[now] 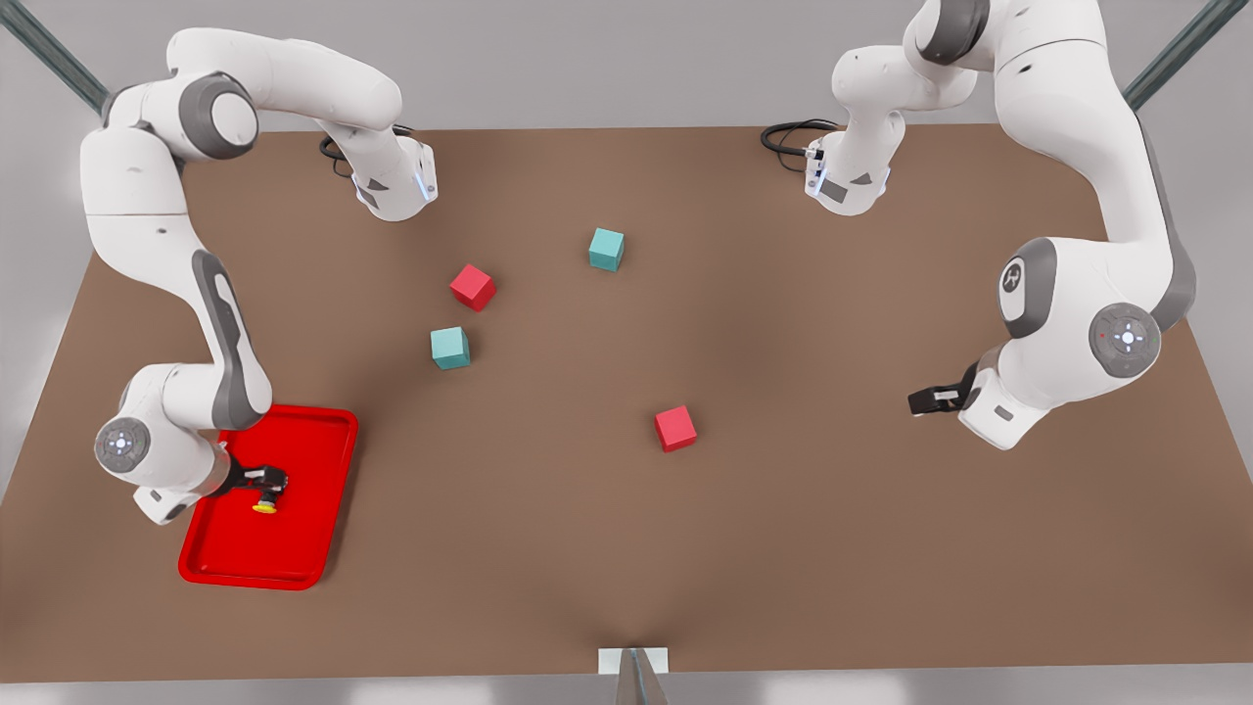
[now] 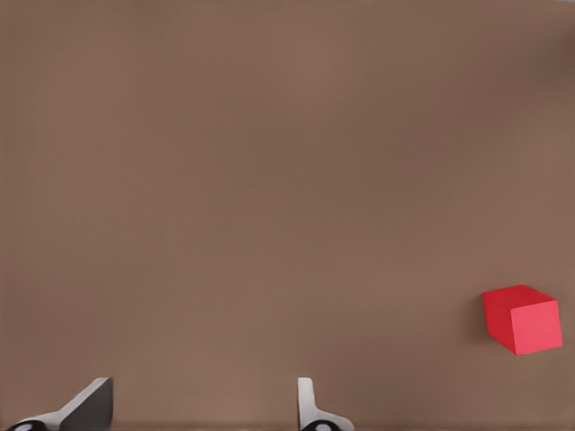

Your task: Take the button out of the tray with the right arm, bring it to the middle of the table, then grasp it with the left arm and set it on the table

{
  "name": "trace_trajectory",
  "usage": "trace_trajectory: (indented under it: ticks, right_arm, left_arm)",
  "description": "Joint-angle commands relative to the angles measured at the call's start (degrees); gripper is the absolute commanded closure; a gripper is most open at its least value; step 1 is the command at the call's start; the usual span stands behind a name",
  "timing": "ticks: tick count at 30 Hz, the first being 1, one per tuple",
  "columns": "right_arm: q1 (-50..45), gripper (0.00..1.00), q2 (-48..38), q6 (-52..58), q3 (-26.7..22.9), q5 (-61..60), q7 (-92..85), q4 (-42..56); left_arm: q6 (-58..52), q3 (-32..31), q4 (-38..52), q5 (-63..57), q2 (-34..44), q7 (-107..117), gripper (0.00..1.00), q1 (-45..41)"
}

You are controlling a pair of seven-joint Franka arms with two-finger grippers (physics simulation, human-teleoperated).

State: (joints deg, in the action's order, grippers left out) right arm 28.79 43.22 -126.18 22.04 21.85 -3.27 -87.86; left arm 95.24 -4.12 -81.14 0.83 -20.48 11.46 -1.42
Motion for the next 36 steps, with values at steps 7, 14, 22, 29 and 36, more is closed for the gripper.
trace_trajectory:
  ticks: [7,14,22,29,36]
  right_arm:
    - [0.83,0.00,2.57,-1.35,-0.06,0.83,-1.39,-0.29]
    - [1.18,0.00,3.19,-2.93,-0.06,0.30,3.44,-3.10]
    - [1.18,0.00,3.71,-8.38,-0.24,0.83,5.12,-3.37]
    - [0.74,0.46,3.71,-7.86,-0.77,1.70,4.85,-3.72]
    - [0.57,0.56,3.54,-7.59,-0.77,2.32,4.85,-3.72]
  left_arm:
    - [-0.14,-0.01,0.02,-0.04,0.09,1.20,0.00,0.01]
    - [-0.23,-0.01,0.02,-0.04,0.09,1.20,0.00,0.01]
    - [-0.23,-0.01,0.02,-0.04,0.09,1.20,0.00,0.01]
    - [-0.32,-0.01,0.02,-0.04,0.09,1.20,0.00,0.01]
    - [-0.32,-0.01,-0.07,-0.04,0.09,1.20,0.00,0.01]
